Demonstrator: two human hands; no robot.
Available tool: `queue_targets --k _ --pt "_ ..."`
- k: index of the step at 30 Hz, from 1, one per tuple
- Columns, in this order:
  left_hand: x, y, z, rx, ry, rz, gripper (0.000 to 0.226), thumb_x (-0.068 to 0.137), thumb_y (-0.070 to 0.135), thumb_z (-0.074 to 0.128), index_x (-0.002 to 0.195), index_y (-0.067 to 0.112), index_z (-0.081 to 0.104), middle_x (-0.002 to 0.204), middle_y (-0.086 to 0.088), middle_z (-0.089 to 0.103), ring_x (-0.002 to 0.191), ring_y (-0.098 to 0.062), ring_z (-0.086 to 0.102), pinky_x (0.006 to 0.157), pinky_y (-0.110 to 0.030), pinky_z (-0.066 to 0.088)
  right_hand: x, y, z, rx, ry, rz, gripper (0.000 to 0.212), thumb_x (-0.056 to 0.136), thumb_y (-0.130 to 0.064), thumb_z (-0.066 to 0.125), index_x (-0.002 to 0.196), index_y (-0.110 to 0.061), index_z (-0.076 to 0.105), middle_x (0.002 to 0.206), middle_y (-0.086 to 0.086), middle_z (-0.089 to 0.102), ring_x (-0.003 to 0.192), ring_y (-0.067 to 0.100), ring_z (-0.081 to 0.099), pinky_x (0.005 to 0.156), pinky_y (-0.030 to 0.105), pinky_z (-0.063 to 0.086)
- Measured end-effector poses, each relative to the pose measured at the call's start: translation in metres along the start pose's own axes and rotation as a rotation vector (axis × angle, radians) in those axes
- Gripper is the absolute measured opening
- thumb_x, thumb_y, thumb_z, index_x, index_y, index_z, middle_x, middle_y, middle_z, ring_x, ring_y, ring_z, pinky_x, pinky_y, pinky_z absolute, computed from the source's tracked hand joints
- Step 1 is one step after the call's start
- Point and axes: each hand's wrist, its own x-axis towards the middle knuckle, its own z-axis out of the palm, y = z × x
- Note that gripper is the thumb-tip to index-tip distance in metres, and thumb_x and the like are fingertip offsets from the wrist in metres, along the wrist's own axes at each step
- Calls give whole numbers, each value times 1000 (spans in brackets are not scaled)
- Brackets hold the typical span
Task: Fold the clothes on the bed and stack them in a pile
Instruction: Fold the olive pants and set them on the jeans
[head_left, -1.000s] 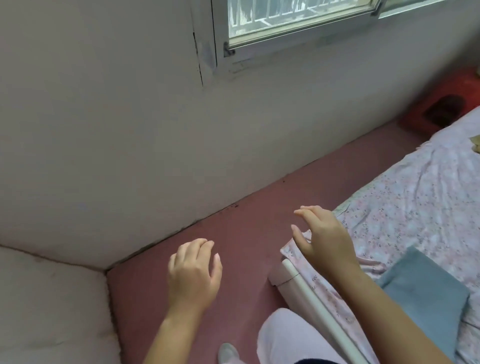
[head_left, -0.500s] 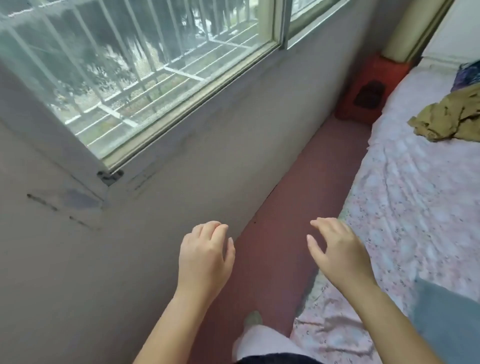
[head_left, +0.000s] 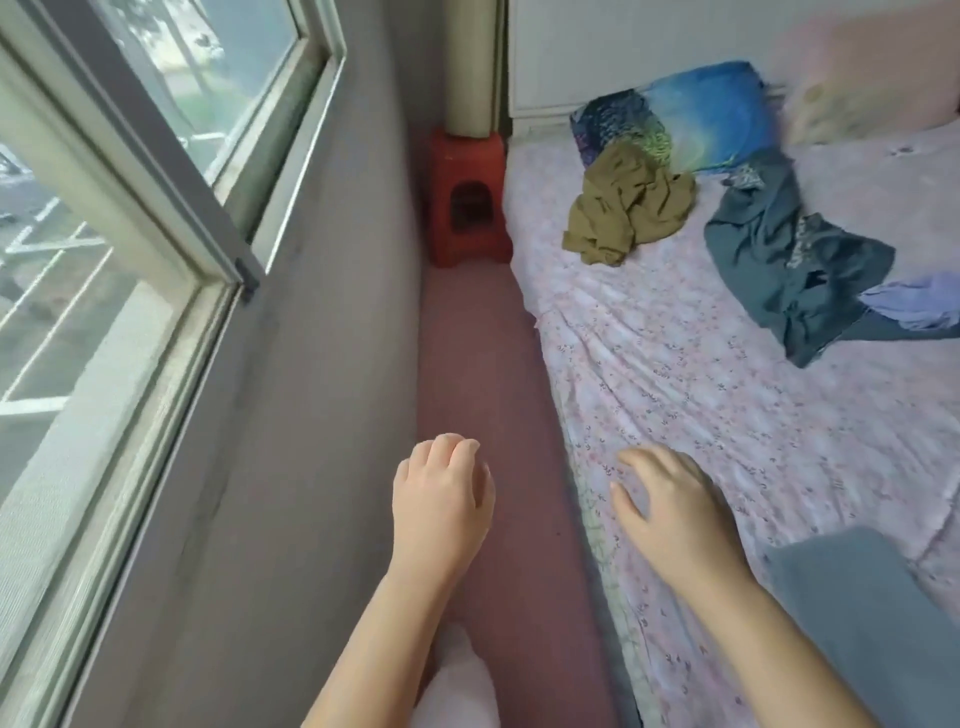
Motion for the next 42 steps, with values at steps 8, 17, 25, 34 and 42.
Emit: queue_targets --k 8,17,25,34,42 --pt "172 -25 50 -72 -89 135 29 80 26 41 86 12 66 87 1 67 72 -25 61 62 -32 48 150 -13 5 -22 38 180 27 87 -22 57 112 -12 62 114 2 62 104 25 56 83 36 47" --pt "381 -40 127 31 -177 176 32 80 27 40 88 12 67 87 0 67 72 -26 62 63 -33 49 350 63 27 9 18 316 30 87 -21 58 116 -10 60 117 6 62 104 26 57 79 34 48" --pt "566 -23 163 73 -169 193 34 82 29 39 89 12 67 87 -1 67 75 -27 61 66 -35 48 544 111 10 59 54 283 24 84 -16 61 107 -8 63 107 9 63 90 29 58 68 30 46" --pt "769 4 282 -18 -371 405 35 78 30 40 89 11 67 92 -3 68 75 -28 63 67 -35 51 702 143 43 21 154 504 19 77 -14 68 96 -9 66 88 7 67 72 26 61 56 29 46" --pt "930 41 411 -55 -543 726 17 74 13 68 90 8 66 88 -4 68 77 -25 66 64 -36 54 836 196 92 73 219 774 15 80 -13 62 91 -5 64 79 11 65 65 27 61 54 32 50"
